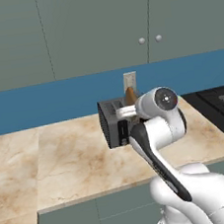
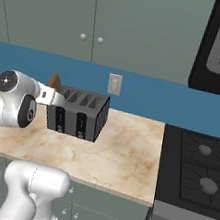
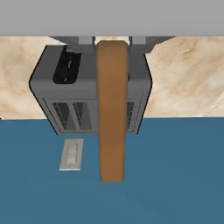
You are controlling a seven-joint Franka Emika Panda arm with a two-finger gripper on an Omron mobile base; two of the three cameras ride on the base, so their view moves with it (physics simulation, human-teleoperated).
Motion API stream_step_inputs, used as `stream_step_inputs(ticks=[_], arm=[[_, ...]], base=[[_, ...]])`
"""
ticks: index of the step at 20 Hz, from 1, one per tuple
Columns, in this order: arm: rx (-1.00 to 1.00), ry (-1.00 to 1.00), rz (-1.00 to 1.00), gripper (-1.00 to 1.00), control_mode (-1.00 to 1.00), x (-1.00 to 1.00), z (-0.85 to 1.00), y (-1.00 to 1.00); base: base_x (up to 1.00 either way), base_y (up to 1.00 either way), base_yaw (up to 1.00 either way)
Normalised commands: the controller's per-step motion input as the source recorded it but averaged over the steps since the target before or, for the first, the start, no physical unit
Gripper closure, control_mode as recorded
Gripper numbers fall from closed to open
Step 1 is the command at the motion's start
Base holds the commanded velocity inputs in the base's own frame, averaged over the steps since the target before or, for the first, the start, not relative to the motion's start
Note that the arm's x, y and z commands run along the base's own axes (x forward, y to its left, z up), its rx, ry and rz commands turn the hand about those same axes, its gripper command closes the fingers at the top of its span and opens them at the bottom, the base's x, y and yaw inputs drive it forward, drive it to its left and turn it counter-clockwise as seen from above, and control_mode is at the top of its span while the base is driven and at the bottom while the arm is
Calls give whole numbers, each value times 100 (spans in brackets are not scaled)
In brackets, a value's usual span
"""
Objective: Start the toaster. Once the lever pops up, take the bread to the plate on the dining counter.
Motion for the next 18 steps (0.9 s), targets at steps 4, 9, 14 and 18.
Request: stream_step_inputs(ticks=[4, 9, 14, 18], arm=[[0, 3, 0, 100, -100, -83, 21, -64], [0, 13, -2, 100, -100, -89, 18, -60], [0, 22, -7, 100, -100, -85, 23, -33], [0, 20, -6, 100, -100, -79, 4, -15]], base=[[0, 0, 0], [0, 0, 0], [0, 0, 0], [0, 0, 0]])
